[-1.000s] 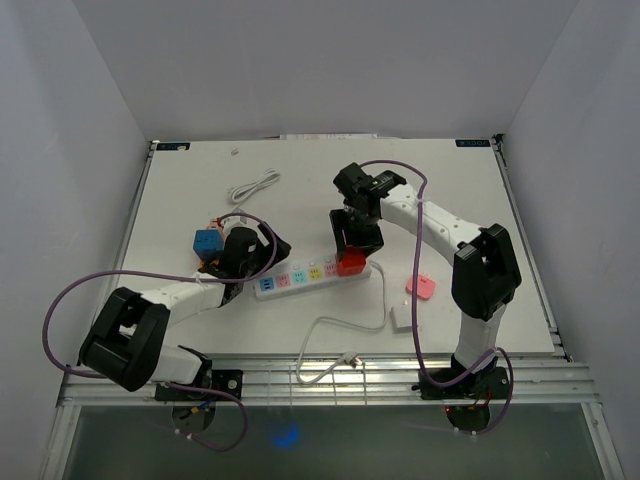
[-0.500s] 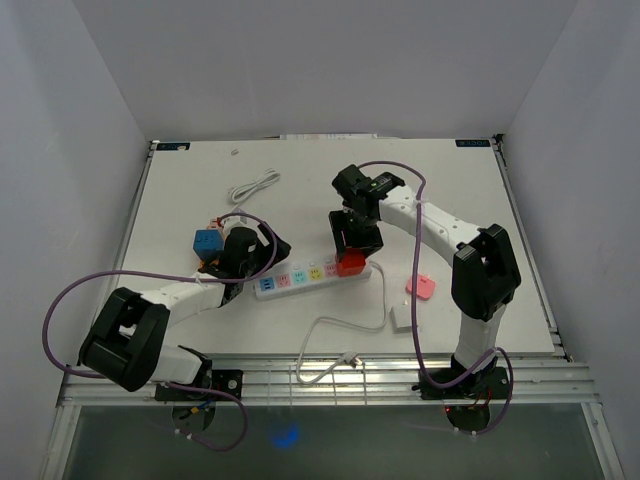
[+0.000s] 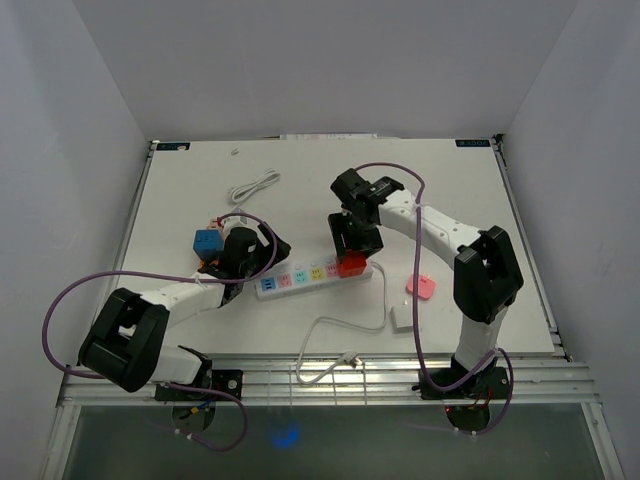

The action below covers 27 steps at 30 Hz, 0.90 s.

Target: Insert the plug

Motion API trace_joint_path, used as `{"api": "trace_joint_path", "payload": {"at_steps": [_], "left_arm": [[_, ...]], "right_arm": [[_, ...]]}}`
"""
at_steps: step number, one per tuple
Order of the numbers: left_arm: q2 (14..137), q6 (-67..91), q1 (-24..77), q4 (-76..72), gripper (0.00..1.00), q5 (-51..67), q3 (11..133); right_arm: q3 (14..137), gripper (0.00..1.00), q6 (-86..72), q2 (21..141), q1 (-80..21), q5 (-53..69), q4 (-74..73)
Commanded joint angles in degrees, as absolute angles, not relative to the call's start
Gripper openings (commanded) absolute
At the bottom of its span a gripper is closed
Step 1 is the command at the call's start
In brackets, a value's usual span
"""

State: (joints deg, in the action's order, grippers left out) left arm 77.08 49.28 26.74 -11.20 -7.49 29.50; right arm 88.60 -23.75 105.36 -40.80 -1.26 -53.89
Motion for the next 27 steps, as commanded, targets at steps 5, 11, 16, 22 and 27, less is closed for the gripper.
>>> {"api": "trace_joint_path", "payload": {"at_steps": [5, 11, 16, 22, 27], "left_arm": [[75.5, 48.34, 26.81, -11.87, 0.93, -7.82, 28.83], [75.15, 48.25, 26.81, -11.86, 0.93, -8.0, 28.74], [74.88, 47.99, 26.81, -11.51, 0.93, -7.91, 28.65], [74.62, 48.25, 26.81, -11.6, 0.93, -7.82, 28.13], [74.71, 48.6, 26.81, -11.78, 0.93, -7.03, 27.86]], "right_arm": [[89.38, 0.18, -23.38, 109.68, -43.68, -9.75, -57.13], [86.31, 0.18, -23.99, 110.13, -43.94, -9.76, -55.02], [83.85, 0.18, -22.85, 111.71, -43.25, -5.02, -52.04], [85.6, 0.19, -22.76, 112.59, -40.87, -0.62, -51.59], [88.85, 0.19, -21.62, 115.74, -39.73, 1.24, -55.35]]}}
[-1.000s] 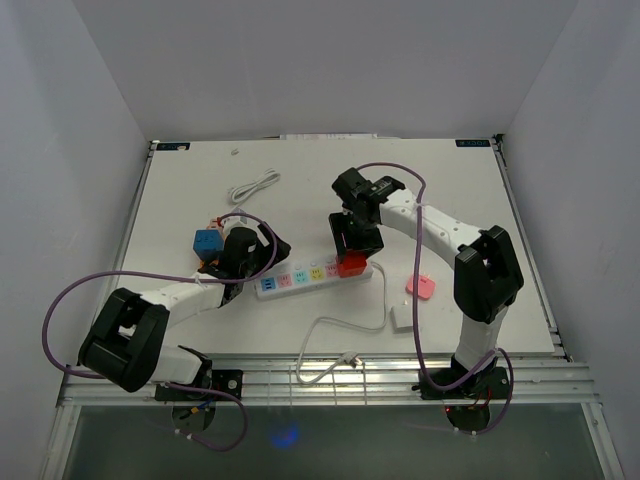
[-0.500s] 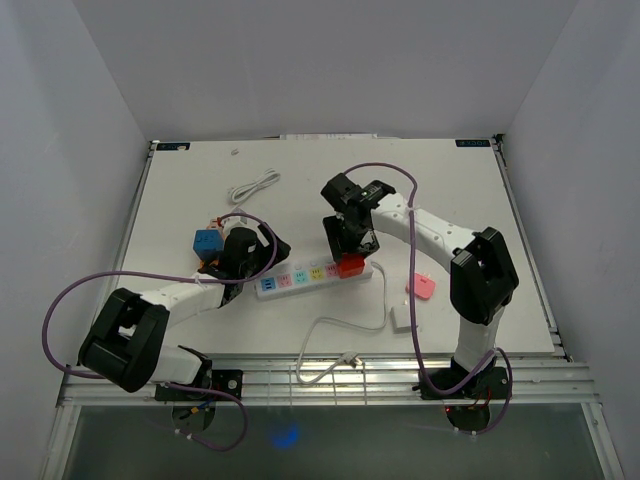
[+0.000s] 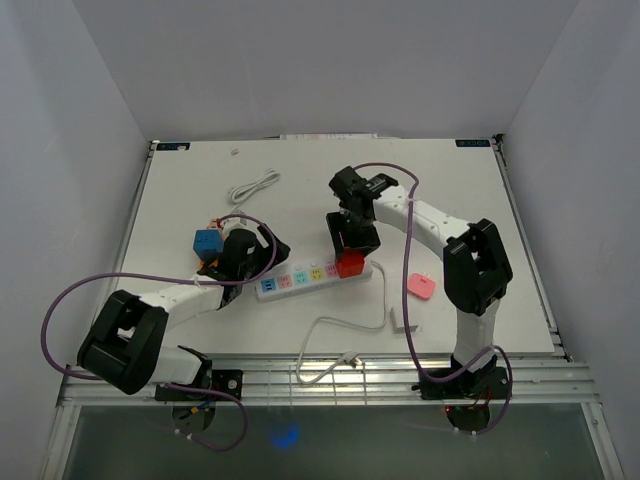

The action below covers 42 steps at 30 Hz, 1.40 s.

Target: Insert the plug

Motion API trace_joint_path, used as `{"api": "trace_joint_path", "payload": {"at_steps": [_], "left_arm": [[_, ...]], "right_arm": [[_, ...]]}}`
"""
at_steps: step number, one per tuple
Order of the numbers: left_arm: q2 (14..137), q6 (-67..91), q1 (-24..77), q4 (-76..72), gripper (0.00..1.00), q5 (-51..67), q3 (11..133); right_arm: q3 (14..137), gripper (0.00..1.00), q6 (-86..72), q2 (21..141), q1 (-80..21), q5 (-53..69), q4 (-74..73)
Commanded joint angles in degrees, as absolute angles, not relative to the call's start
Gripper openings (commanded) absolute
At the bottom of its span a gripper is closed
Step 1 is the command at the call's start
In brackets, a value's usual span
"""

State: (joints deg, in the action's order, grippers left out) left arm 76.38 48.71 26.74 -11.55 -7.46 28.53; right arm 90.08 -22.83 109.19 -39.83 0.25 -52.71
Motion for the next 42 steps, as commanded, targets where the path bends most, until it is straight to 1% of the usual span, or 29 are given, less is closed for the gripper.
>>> {"api": "trace_joint_path", "payload": {"at_steps": [1, 6, 11, 15, 19, 23, 27, 32, 35, 36, 38, 39, 41, 42], "left_arm": [[74.79, 48.6, 26.81, -11.86, 0.92, -6.94, 27.86], [74.88, 48.69, 26.81, -11.95, 0.92, -6.77, 27.86], [74.71, 48.43, 26.81, -12.04, 0.92, -7.03, 27.86], [73.75, 47.2, 26.81, -10.47, 0.93, -9.31, 29.0], [71.99, 46.59, 26.81, -8.18, 0.96, -12.04, 31.11], [70.84, 46.23, 26.81, -4.4, 0.98, -14.06, 34.1], [69.09, 46.14, 26.81, 1.82, 0.98, -14.33, 37.17], [64.87, 45.53, 26.81, 2.02, 0.98, -13.98, 36.91], [62.93, 45.18, 26.81, 1.41, 0.98, -12.75, 36.48], [62.49, 45.0, 26.81, 1.49, 0.98, -12.31, 36.47], [62.23, 44.3, 26.81, 1.67, 0.98, -11.34, 36.47], [62.14, 44.3, 26.81, 2.28, 0.98, -11.42, 36.47], [62.14, 44.82, 26.81, 2.98, 0.98, -12.39, 36.3], [62.14, 45.17, 26.81, 3.77, 0.98, -12.74, 36.39]], "right_arm": [[89.38, 0.19, -21.53, 116.19, -39.73, 0.97, -56.07], [89.04, 0.19, -22.41, 115.85, -39.9, -3.6, -56.87], [86.13, 0.2, -22.15, 114.79, -39.9, -3.08, -54.41], [88.94, 0.22, -21.62, 114.7, -39.81, -3.16, -55.28], [98.67, 0.23, -20.57, 117.06, -39.38, -6.14, -59.76], [102.82, 0.23, -18.99, 120.67, -37.62, -8.7, -61.96], [101.7, 0.23, -17.93, 121.99, -34.2, -8.52, -60.21], [102.39, 0.23, -17.49, 122.87, -32.08, -12.47, -59.85], [103.18, 0.29, -16.97, 123.66, -32.08, -12.83, -60.82], [103.18, 0.35, -16.79, 123.49, -31.91, -12.57, -60.65], [103.45, 0.41, -16.61, 122.18, -31.73, -10.82, -59.68], [103.71, 0.49, -16.44, 121.73, -31.38, -10.29, -59.42], [105.64, 0.56, -16.43, 120.24, -30.85, -9.67, -59.33], [106.51, 0.65, -16.35, 119.71, -30.68, -9.76, -59.41]]}}
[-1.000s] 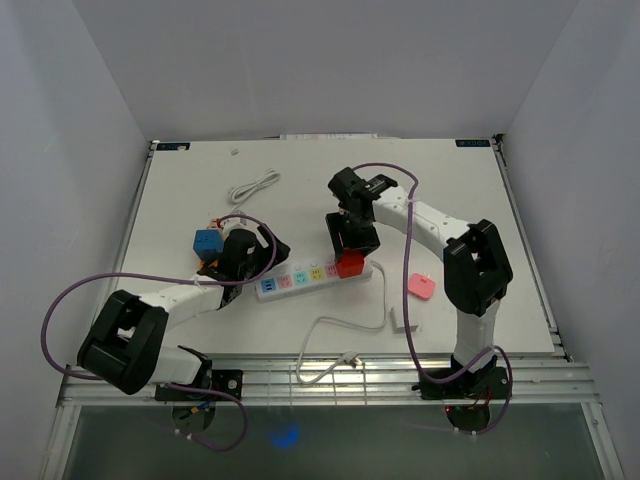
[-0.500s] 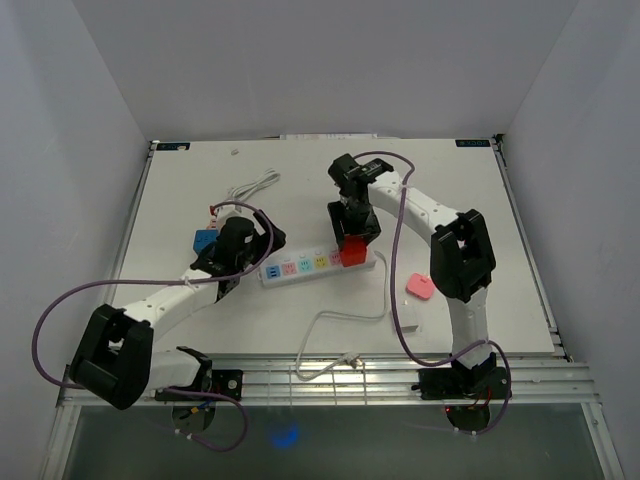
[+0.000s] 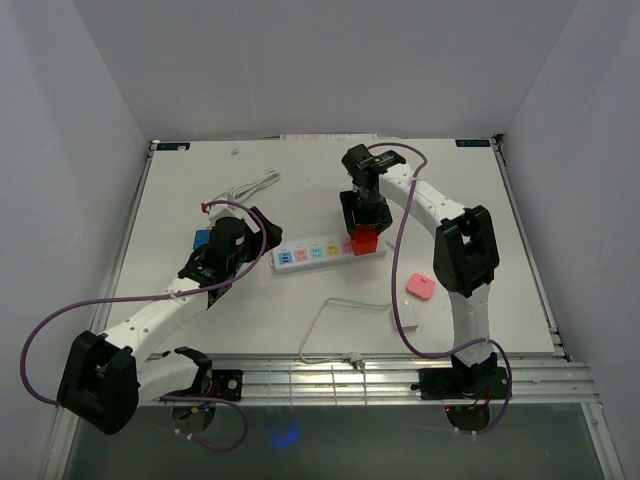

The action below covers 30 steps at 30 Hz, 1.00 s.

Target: Insert the plug

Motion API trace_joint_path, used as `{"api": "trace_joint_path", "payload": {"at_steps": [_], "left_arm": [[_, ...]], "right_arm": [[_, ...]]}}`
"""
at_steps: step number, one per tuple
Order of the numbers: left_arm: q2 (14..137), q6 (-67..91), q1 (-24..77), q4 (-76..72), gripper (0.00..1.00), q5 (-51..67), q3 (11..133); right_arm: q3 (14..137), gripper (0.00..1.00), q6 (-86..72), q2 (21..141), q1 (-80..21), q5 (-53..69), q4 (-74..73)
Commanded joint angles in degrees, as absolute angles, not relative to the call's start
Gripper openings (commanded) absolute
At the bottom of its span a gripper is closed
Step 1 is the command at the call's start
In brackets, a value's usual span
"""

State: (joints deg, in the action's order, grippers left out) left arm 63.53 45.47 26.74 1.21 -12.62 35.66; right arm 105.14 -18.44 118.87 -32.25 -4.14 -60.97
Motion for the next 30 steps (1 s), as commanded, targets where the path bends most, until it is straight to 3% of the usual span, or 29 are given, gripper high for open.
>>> {"api": "trace_joint_path", "payload": {"at_steps": [1, 9, 18, 22, 30], "left_arm": [[61.88, 45.26, 26.81, 3.95, 0.98, -12.83, 36.39], [56.87, 42.19, 26.81, 0.97, 0.98, -11.95, 34.19], [55.81, 42.96, 26.81, 5.0, 0.98, -13.53, 34.72], [56.78, 43.25, 26.81, 4.31, 0.98, -14.95, 33.49], [56.34, 40.96, 26.81, -1.47, 0.98, -8.44, 31.82]], "right_arm": [[108.0, 0.7, -16.35, 119.19, -30.5, -9.84, -59.41], [109.26, 0.98, -16.0, 110.75, -28.04, -8.0, -57.31], [87.84, 0.98, -19.51, 91.87, -27.51, -11.15, -44.84], [73.15, 0.92, -22.5, 80.88, -27.42, -15.47, -39.38], [56.53, 0.94, -24.69, 67.95, -27.42, -9.94, -40.08]]}}
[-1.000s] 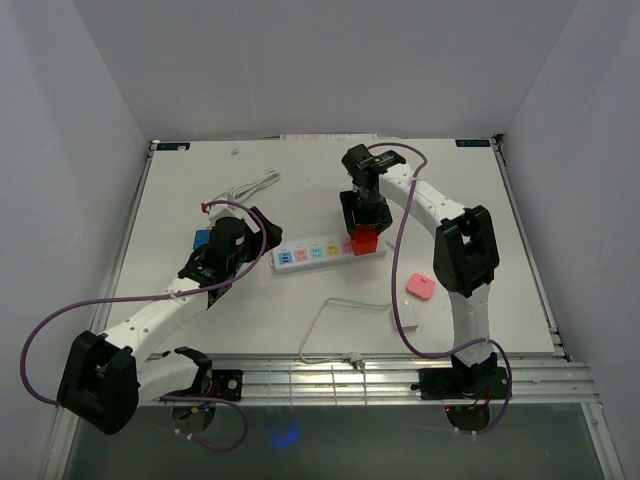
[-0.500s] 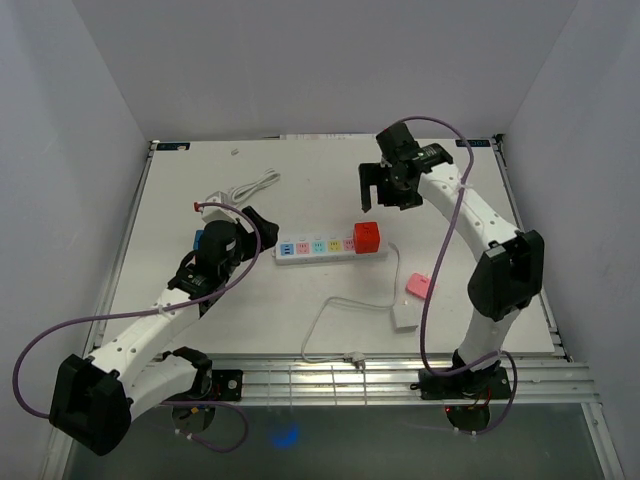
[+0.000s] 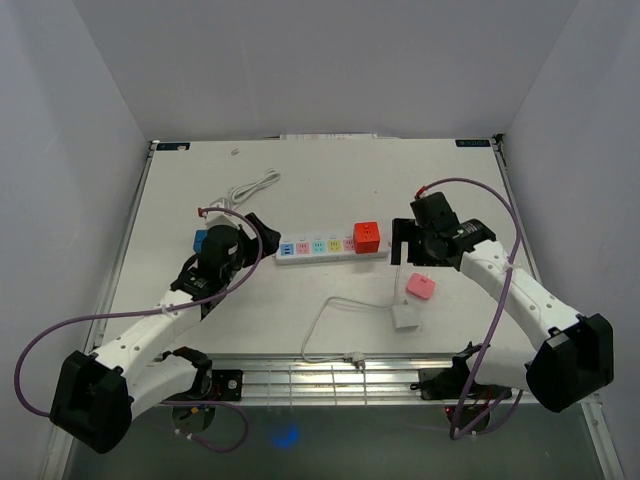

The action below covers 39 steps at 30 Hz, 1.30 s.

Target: Insert the plug

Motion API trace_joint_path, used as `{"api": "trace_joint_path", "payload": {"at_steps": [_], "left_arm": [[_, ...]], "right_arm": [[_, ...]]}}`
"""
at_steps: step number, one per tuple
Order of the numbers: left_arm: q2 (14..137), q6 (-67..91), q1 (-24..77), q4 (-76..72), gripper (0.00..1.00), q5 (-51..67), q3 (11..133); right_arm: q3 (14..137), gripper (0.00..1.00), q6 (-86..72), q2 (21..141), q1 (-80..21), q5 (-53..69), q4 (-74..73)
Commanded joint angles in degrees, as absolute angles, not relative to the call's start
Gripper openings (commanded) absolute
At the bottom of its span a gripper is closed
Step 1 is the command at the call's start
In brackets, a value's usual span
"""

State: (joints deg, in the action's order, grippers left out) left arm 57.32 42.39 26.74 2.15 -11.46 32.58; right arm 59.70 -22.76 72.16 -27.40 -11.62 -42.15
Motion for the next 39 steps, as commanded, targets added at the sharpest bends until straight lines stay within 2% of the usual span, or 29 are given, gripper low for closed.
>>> {"api": "trace_joint_path", "payload": {"at_steps": [1, 6, 9, 12, 15, 20, 26, 35, 36, 39], "left_arm": [[56.08, 40.96, 26.81, -1.93, 0.98, -7.05, 30.95], [53.36, 39.46, 26.81, -10.88, 0.98, 2.0, 25.14], [53.0, 38.85, 26.81, -11.95, 0.98, 3.25, 23.64], [53.0, 38.32, 26.81, -11.87, 0.98, 3.95, 23.38], [52.47, 37.79, 26.81, -11.78, 0.98, 4.31, 23.2], [51.77, 37.97, 26.81, -11.78, 0.98, 5.18, 22.85], [51.33, 38.41, 26.81, -11.34, 0.98, 6.59, 22.24], [50.54, 38.58, 26.81, -9.06, 0.98, 6.59, 23.38], [50.71, 38.58, 26.81, -8.97, 0.98, 6.59, 23.55], [51.5, 38.85, 26.81, -8.7, 0.98, 7.03, 24.17]], "right_arm": [[54.95, 0.94, -25.57, 66.55, -27.42, -9.32, -39.9], [43.54, 1.0, -29.96, 59.42, -27.6, -3.96, -39.03], [38.86, 0.93, -33.48, 55.73, -29.0, -2.11, -36.04], [35.6, 0.93, -36.99, 53.09, -33.04, -5.7, -34.89], [34.72, 0.98, -39.63, 53.87, -36.99, -8.43, -35.59], [33.49, 0.98, -43.32, 55.2, -42.79, -12.65, -36.04], [31.2, 0.91, -44.99, 56.42, -44.12, -15.11, -35.95], [28.65, 0.87, -45.97, 56.69, -45.53, -18.37, -34.19], [28.65, 0.83, -45.53, 56.86, -45.44, -18.46, -33.93], [29.18, 0.8, -45.44, 58.44, -46.14, -18.72, -34.19]]}}
